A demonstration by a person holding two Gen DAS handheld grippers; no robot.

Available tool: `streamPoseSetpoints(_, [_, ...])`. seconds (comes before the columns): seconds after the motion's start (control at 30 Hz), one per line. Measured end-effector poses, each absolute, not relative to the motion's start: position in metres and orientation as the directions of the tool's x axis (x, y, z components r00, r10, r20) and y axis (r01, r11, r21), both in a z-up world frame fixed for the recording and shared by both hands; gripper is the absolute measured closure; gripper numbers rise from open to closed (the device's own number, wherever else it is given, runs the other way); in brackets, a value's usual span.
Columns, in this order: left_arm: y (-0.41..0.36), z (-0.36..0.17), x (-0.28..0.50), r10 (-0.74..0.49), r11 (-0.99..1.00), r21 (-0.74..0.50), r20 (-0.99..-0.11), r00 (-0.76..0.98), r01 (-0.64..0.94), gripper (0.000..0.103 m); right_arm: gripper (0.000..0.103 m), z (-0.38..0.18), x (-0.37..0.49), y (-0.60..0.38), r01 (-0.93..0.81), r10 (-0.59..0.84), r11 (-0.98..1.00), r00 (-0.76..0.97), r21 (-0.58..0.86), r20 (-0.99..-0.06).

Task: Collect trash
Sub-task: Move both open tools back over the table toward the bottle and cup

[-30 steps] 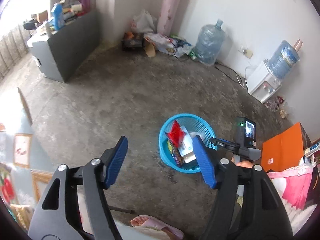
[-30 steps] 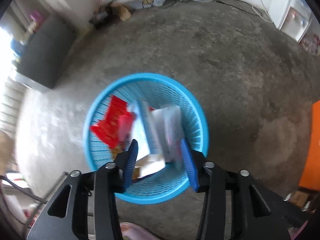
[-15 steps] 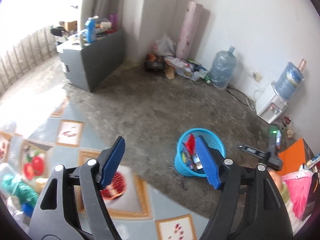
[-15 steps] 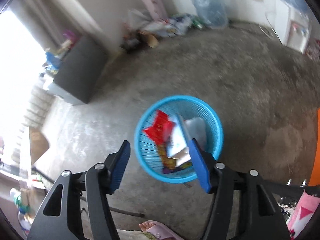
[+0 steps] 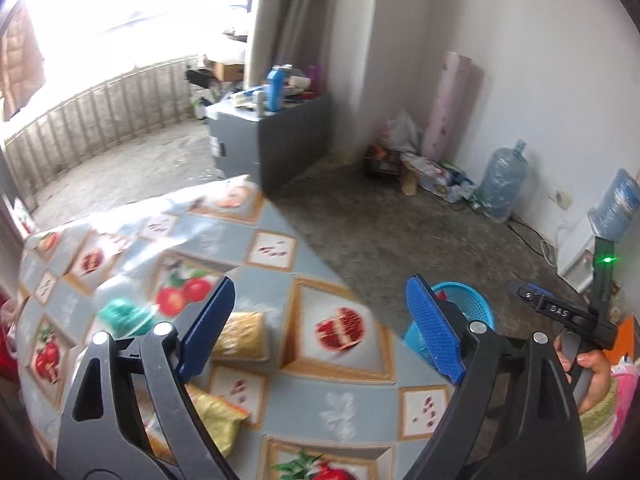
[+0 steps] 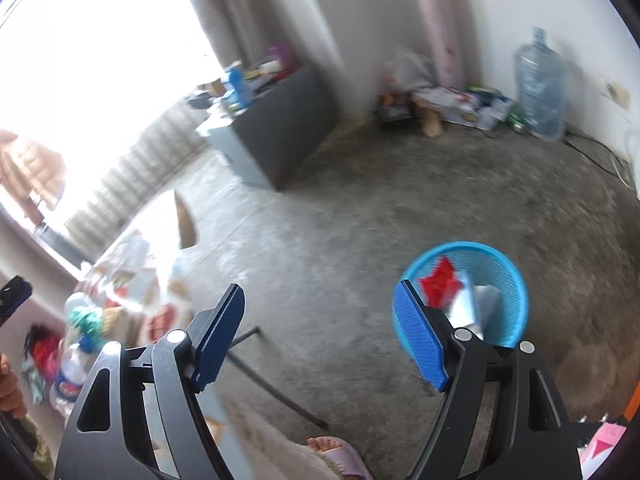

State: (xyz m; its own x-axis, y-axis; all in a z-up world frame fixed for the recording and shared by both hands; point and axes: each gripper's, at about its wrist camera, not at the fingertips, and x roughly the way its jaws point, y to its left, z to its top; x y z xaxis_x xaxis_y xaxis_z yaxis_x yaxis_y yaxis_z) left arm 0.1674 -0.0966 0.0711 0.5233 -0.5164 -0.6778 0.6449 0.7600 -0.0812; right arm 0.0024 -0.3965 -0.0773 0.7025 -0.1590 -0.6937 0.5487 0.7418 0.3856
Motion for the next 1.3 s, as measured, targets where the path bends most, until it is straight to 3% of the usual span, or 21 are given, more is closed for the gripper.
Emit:
streamPoseSetpoints(0.7, [0.092,0.101,0.179,-0.288,0.945,-0.053,-0.606,0.742,0.323,0.019,0.028,-0.037,0.102,-0.275,0.158,0.187,0.884,0.742,0.439,-0.644])
streamPoseSetpoints(1.1, [0.144,0.065,0.213,-0.315,0.946,-0.152,-0.641,0.7,0.286,0.02,0.028,-0.046,0.145,-0.237,0.051,0.303,0.889,0.68,0.455,-0.668])
streamPoseSetpoints(1.3, [0.158,0.04,0.245,-0.343,0.938,-0.21,-0.68,0.648,0.276,0.043,0.028,-0.056,0.178,-0.218,0.0,0.336,0.899,0.639,0.437,-0.692])
